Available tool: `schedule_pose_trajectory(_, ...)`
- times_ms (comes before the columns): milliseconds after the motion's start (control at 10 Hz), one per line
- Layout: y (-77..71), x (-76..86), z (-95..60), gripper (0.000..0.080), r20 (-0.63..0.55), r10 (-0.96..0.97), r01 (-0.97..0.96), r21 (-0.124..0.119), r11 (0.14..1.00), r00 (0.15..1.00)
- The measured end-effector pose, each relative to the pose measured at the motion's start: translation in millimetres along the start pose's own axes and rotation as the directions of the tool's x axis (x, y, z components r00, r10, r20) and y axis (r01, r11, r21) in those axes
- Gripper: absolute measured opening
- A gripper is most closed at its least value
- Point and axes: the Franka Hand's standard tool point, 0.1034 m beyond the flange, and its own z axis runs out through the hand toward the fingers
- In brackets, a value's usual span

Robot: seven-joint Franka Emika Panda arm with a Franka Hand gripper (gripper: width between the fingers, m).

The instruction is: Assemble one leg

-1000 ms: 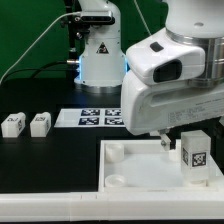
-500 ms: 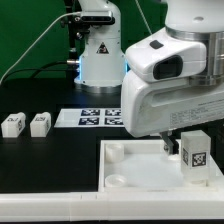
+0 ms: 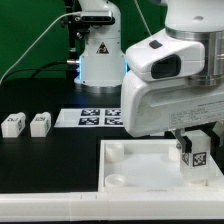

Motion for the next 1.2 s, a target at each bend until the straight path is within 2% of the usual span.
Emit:
schedule_pose_trajectory(200,0.2,0.1,0.0,0.0291,-0.001,0.161,-0.161,0.000,0.987,0.987)
schedule_pose_trajectory(400,0.8,0.5,0.8,0.0291,-0.005,0.369,-0.369,0.001,0.929,0.929)
schedule_pose_trajectory(600,5.4,1.7,1.1,0.0291,-0.023,0.644,-0.644,0.036,0.765,0.764)
schedule_pose_trajectory(800,10.5,-0.3,1.2,0.0293,-0.022,0.852,-0.845,0.118,0.522,0.523)
schedule_pose_trajectory(1000,9.4,-0.7,0.9,0.0293,-0.009,0.908,-0.901,0.117,0.418,0.420)
schedule_pose_trajectory(1200,11.9,-1.2,1.7,0.0293,0.026,0.979,-0.973,0.122,0.198,0.202)
